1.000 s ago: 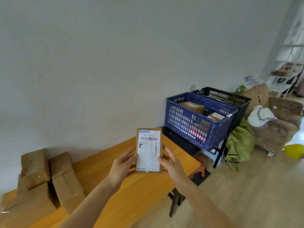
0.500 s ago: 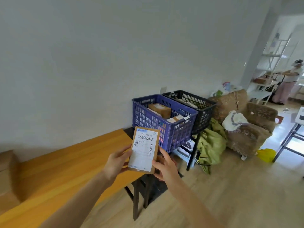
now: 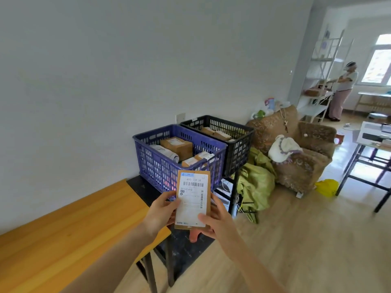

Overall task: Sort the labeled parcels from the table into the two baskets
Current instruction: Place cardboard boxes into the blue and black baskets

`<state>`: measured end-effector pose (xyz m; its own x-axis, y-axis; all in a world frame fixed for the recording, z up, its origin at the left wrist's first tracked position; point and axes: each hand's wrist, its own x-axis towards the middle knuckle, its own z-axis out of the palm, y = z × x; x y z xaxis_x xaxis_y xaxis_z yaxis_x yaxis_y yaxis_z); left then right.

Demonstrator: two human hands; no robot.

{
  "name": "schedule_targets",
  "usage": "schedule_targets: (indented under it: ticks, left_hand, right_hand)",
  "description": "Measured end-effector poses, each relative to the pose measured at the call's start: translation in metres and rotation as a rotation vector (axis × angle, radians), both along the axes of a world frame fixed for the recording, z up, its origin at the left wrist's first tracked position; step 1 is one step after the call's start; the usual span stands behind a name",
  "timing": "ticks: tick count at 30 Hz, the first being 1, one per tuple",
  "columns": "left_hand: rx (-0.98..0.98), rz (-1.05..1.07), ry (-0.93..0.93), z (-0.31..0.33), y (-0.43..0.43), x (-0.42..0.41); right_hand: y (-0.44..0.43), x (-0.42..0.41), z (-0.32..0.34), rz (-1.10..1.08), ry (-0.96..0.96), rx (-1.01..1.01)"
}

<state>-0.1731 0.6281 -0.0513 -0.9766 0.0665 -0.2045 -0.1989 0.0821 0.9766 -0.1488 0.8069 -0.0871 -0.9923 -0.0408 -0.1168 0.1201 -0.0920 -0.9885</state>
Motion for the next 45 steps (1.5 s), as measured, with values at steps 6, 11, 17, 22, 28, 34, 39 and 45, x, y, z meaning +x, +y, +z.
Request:
schedule_targets:
  ticks: [6,11,17,22,28,34,39,45]
  left_hand:
    - [0.050,-0.004,-0.014,0.001,0.049,-0.089]
    - [0.060,-0.042,0.038,0.015,0.072,-0.167]
    - [0.019,-0.054,0.098,0.035,0.090,-0.239]
    - [0.020,-0.008,0.161,0.043,0.113,-0.294]
    - [0.025,0.119,0.204,0.037,0.135,-0.355]
    - [0.103,0.393,0.245,0.034,0.155,-0.401]
    - [0.033,0.594,0.224,0.020,0.149,-0.428]
    - [-0.039,0.729,0.127,-0.003,0.121,-0.449]
  right_hand:
    - [0.048,-0.081,0.003,-0.026,0.018,-0.058]
    - [0.075,-0.159,0.014,-0.032,0.036,-0.047]
    - [0.099,-0.241,0.023,0.004,0.102,-0.036]
    - [0.125,-0.312,0.031,0.061,0.197,0.062]
    - [0.153,-0.402,0.036,0.212,0.215,0.088]
    - [0.163,-0.484,0.041,0.339,0.274,0.126]
    - [0.156,-0.536,0.036,0.349,0.292,0.148]
    - [0.127,-0.577,0.018,0.372,0.307,0.138]
